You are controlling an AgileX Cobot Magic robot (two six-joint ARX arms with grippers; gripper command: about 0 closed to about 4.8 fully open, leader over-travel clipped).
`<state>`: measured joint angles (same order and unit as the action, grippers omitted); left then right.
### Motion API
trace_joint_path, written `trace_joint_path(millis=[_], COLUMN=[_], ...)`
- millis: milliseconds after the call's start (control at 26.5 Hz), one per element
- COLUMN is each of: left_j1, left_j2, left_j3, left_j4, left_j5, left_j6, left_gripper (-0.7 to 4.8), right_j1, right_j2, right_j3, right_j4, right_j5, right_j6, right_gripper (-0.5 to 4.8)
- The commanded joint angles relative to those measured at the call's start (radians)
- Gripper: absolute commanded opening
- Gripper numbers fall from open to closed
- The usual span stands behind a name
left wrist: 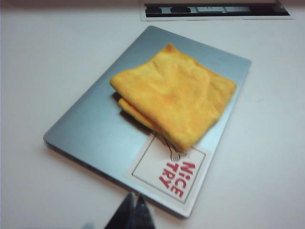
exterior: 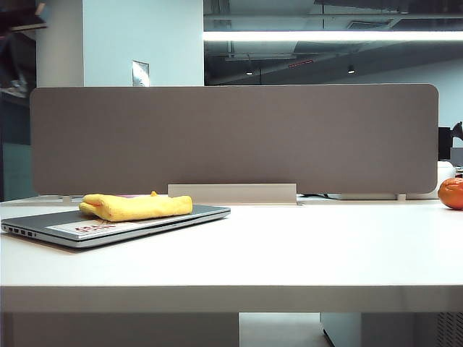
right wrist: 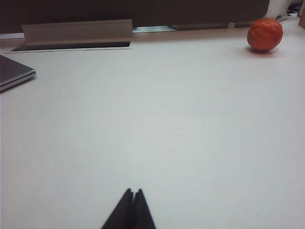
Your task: Pick up the yellow rag and put it over the laptop.
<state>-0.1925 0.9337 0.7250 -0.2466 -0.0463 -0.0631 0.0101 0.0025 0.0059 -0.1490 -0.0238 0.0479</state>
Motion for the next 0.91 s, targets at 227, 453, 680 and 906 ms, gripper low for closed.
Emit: trace_joint_path(millis=[227,453,680,906], left_j1=[-0.001,-0.001,-0.001,-0.001], left_j2=[-0.258,-0.335,-0.335,-0.335], left_j3=[-0.191,-0.234,-0.234,-0.234], left_j4=[0.024,0.011,0.008,0.008], left_j5=[-0.003,0.033,0.08,0.08], left_j6=[-0.001,-0.005,-0.003,0.003], left_gripper=[-0.06,-0.06,-0.06,-0.06], right_j1=[0.0,0.0,0.0,0.0], right_j2=[-0.001,-0.001,-0.001,-0.001], right_j3=[-0.004,-0.004,-0.004,-0.004], right_j4=[0.011,0.011,0.011,0.011], right_j5=[0.003,0.003,0.003,0.003], right_j6=[0.001,0.001,0.001,0.001], right_gripper=[-0.06,-0.06,-0.06,-0.06])
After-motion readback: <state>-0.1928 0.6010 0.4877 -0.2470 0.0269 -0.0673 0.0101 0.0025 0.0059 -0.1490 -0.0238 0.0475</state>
